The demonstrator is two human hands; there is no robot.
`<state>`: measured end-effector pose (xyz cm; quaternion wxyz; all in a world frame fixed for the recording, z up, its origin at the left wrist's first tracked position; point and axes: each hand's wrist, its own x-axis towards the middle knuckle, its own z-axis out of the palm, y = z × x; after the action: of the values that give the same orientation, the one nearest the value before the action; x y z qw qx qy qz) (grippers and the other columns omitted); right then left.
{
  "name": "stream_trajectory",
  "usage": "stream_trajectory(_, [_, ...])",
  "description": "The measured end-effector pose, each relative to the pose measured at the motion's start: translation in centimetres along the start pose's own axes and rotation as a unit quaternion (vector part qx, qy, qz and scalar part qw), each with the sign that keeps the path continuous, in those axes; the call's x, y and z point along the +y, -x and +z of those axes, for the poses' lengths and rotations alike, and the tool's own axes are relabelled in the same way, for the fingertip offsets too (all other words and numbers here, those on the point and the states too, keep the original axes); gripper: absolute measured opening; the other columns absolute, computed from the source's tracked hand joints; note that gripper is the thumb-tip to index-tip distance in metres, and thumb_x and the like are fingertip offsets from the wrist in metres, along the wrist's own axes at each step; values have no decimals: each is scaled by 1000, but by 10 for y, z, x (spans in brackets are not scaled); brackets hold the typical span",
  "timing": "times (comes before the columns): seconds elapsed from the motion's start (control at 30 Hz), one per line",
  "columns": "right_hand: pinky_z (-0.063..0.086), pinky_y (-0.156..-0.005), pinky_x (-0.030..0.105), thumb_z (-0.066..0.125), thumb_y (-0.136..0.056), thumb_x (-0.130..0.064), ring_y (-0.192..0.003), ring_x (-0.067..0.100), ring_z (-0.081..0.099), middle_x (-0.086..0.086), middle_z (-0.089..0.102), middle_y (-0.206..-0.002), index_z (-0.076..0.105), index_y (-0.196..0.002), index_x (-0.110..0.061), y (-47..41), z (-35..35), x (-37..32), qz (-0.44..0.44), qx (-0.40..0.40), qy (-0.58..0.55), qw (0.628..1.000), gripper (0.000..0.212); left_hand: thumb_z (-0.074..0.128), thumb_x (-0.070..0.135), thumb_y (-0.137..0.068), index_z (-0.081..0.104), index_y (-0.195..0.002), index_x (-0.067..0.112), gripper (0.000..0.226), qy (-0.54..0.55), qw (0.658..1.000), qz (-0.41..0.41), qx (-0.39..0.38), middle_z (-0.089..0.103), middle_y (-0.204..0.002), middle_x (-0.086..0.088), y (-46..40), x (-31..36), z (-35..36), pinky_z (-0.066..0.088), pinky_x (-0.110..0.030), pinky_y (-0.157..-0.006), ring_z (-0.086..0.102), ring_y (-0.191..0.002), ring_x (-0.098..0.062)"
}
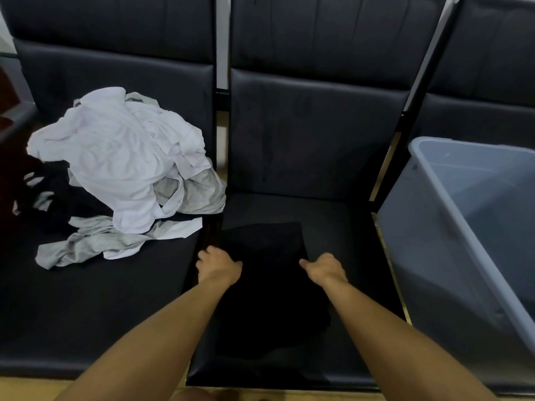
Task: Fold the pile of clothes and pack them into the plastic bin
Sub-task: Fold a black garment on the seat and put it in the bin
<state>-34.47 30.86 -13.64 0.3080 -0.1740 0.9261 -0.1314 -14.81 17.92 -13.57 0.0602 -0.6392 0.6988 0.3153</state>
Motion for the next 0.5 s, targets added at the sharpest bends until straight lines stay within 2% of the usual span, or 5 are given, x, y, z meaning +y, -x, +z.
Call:
stream_trajectory(0.07, [56, -90, 36, 71, -86, -55, -107, 29, 66, 11, 67, -121, 61, -121, -10, 1, 8, 0, 19, -31, -8, 999, 58, 69, 59, -84, 27, -143, -6, 97, -33, 999, -32, -1, 37, -144, -20, 3, -6, 7, 37, -38, -108, 39, -133, -34])
stream_trajectory(0.17, [56, -83, 34, 76, -83, -53, -102, 27, 68, 9, 68, -114, 61, -120, -9, 1, 25, 0, 21, -53, -17, 998, 60, 69, 64, -81, 32, -139, -4, 98, -44, 998, -20, 27, 42, -140, -19, 6, -10, 17, 39, -37, -107, 42, -131, -32])
stream_trajectory(0.3, [56, -89, 35, 74, -85, -53, -105, 28, 68, 10, 69, -116, 60, -123, -8, -4, 31, -1, 16, -75, -15, 997, 61, 63, 72, -80, 41, -137, -2, 96, -51, 998, 13, 20, 48, -136, -18, 8, -9, 27, 42, -37, -104, 49, -126, -32])
stream_trajectory(0.4, [57, -88, 36, 72, -88, -48, -99, 27, 69, 9, 71, -107, 65, -112, -5, -8, 30, 2, -14, -76, -31, 997, 50, 63, 67, -83, 55, -127, 4, 77, -53, 998, 35, 10, 53, -130, -16, 8, -7, 29, 48, -39, -99, 54, -120, -32])
stream_trajectory(0.5, [59, -85, 36, 73, -86, -50, -91, 23, 70, 7, 72, -101, 68, -102, -9, -11, 38, 13, -38, -63, -59, 996, 44, 61, 49, -93, 61, -115, 5, 48, -46, 996, 79, -10, 62, -122, -16, 9, -6, 28, 49, -37, -94, 59, -115, -32])
